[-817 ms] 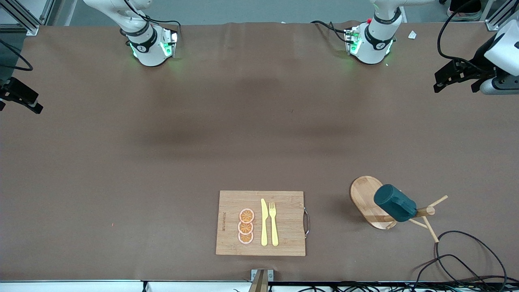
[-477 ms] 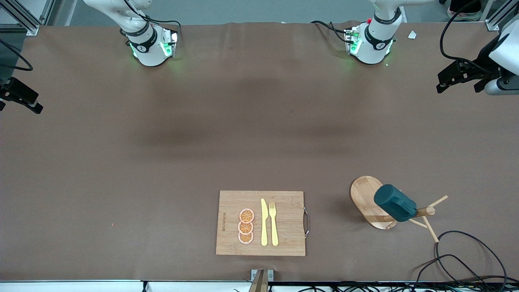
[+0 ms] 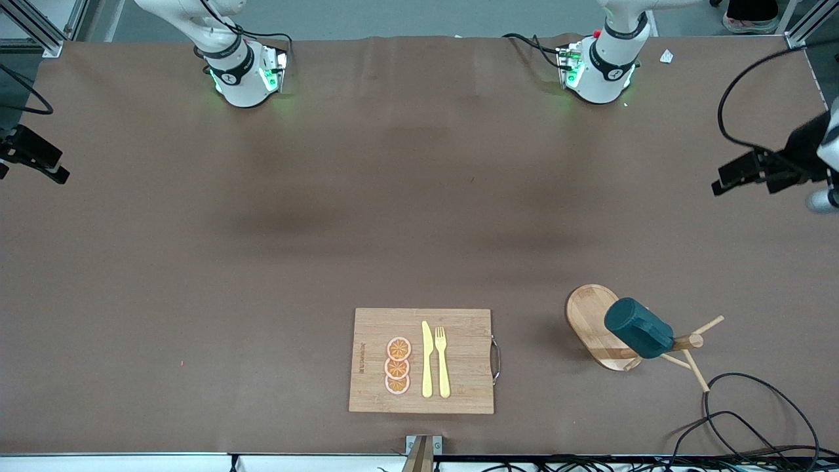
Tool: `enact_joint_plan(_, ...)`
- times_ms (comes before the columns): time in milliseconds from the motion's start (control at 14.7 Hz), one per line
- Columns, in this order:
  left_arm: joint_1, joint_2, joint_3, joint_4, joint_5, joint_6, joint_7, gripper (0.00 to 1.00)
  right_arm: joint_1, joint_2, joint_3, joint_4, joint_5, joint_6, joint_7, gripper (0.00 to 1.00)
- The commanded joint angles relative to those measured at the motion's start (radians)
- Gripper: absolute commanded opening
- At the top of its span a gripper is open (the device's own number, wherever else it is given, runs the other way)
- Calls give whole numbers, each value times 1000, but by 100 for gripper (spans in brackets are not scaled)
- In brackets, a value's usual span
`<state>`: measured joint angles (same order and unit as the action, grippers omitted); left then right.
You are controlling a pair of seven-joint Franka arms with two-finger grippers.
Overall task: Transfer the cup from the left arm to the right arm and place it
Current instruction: 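Reach the left gripper toward the teal mug on the mug tree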
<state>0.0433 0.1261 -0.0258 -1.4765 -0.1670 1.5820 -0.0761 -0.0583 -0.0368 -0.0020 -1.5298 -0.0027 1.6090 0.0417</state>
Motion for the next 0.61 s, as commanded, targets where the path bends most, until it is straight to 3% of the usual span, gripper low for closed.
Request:
enact_joint_plan(0, 50, 69, 3, 42, -107, 42, -7, 100, -25, -12, 16, -4, 15, -6, -17, 100)
enact_joint_plan(545, -20, 170, -8, 44, -137, 228, -329, 100, -23, -12, 16, -6, 15, -6, -16, 100)
